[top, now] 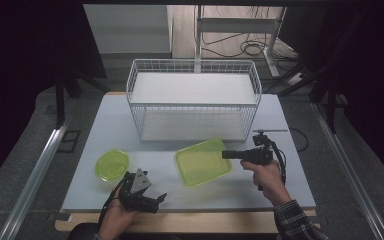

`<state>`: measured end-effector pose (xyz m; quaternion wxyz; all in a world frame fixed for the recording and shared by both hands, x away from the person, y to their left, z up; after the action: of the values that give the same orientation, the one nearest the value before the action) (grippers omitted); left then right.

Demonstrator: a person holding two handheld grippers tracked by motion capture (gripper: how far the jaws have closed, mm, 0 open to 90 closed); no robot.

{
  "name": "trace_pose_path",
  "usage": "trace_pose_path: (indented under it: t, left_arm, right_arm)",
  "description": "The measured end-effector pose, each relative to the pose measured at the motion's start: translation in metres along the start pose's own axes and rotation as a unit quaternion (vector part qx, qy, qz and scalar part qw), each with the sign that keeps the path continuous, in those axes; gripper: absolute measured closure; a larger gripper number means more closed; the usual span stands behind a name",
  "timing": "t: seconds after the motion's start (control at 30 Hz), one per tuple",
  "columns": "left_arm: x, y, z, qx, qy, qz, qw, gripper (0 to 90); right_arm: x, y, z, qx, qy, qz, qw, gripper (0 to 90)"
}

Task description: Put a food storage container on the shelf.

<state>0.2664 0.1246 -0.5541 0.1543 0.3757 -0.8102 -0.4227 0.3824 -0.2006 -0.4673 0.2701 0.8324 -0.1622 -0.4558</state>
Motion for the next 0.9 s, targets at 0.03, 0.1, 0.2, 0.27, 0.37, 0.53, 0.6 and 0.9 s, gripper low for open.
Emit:
trace_pose_path:
  t: [0.03,0.1,0.2,0.27,0.37,0.53,0.6,0.9]
  left_arm:
    - [0.0,0.0,0.0,0.0,0.0,0.0,1.0,3.8]
    - [0.0,0.0,0.0,0.0,0.001,0.0,1.0,3.8]
    - [0.0,-0.001,0.0,0.0,0.002,-0.001,1.0,3.8]
    - [0.0,-0.001,0.0,0.0,0.003,-0.001,1.0,3.7]
    - [0.0,-0.001,0.0,-0.001,0.001,-0.002,1.0,3.7]
    - [-0.001,-0.001,0.0,-0.003,0.001,-0.002,1.0,3.7]
    - [-0.001,-0.001,0.0,-0.003,0.001,-0.002,1.0,3.7]
    - [-0.001,-0.001,0.0,-0.001,-0.001,-0.004,1.0,3.7]
  right_arm:
    - [-0.002,0.003,-0.002,0.002,-0.001,0.001,1.0,80.0]
    - [-0.006,0.008,-0.007,0.01,0.002,0.002,0.9999,80.0]
    - [-0.012,0.015,-0.014,0.019,0.008,0.004,0.9998,80.0]
    - [-0.017,0.02,-0.019,0.025,0.01,0.005,0.9996,80.0]
    - [-0.024,0.026,-0.027,0.036,0.013,0.003,0.9993,80.0]
    - [-0.034,0.035,-0.04,0.046,0.018,-0.005,0.9988,80.0]
    - [-0.038,0.037,-0.046,0.047,0.02,-0.003,0.9987,80.0]
    - [-0.052,0.048,-0.073,0.065,0.028,0.004,0.9974,80.0]
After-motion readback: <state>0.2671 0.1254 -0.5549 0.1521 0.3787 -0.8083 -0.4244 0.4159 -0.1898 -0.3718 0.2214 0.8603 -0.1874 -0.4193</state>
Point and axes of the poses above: each handheld gripper's, and its own axes: y roughly backward along the jaws, z roughly out of its underside, x roughly to its right, the point moved 4 cm from there along -y, roughly forward along the jaws, and after that the axes turned 14 degrees about -x, right-handed, at the moved point
